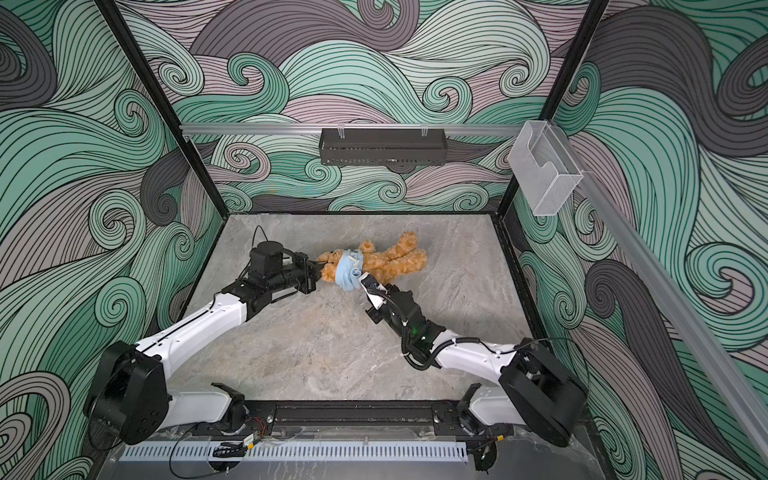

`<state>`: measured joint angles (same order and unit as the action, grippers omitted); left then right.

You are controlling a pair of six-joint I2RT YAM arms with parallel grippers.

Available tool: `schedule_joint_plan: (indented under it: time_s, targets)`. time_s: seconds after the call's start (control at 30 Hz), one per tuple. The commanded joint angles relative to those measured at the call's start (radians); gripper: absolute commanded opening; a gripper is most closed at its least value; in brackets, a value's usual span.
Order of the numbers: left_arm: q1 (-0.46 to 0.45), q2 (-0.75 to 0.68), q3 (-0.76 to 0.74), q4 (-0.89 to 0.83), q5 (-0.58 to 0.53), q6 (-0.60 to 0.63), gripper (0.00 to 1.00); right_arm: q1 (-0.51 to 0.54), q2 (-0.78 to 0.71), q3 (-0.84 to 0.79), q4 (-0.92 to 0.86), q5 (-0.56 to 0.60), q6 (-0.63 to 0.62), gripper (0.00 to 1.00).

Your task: Dress the teddy bear

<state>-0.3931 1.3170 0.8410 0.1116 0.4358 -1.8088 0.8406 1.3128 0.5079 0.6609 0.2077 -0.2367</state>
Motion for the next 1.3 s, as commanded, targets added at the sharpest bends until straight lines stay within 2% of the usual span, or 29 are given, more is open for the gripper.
schedule_joint_plan:
  time_s: [0.0,0.2,0.53,0.73,0.77,0.9,1.03,1.17,1.27]
  targets:
    - [-0.005,0.004,0.048,0.022,0.03,-0.003,0.0,-0.009,-0.001,0.007,0.04,0.007,-0.033,0.14]
    - [-0.03,0.017,0.055,0.034,0.029,-0.008,0.0,-0.018,0.023,0.017,0.072,0.0,-0.031,0.18]
    - [-0.076,0.051,0.067,0.059,0.03,-0.021,0.0,-0.048,0.069,0.046,0.131,-0.01,-0.017,0.18]
    - [-0.077,0.045,0.045,0.055,-0.009,-0.021,0.0,-0.072,0.055,0.035,0.121,-0.012,0.002,0.05]
    - [-0.075,0.042,0.04,0.053,-0.015,-0.021,0.0,-0.081,0.043,0.019,0.121,-0.012,0.016,0.0]
    - [-0.05,0.044,0.03,0.037,-0.024,0.004,0.0,-0.112,-0.023,-0.028,0.08,-0.041,0.07,0.0]
    - [-0.028,0.041,0.059,-0.073,-0.066,0.131,0.0,-0.156,-0.118,-0.061,0.014,-0.099,0.165,0.0]
    - [-0.026,0.057,0.143,-0.291,-0.131,0.387,0.0,-0.211,-0.217,-0.068,-0.075,-0.091,0.306,0.0]
    - [-0.03,0.084,0.191,-0.42,-0.18,0.525,0.0,-0.232,-0.27,-0.066,-0.136,-0.052,0.403,0.0]
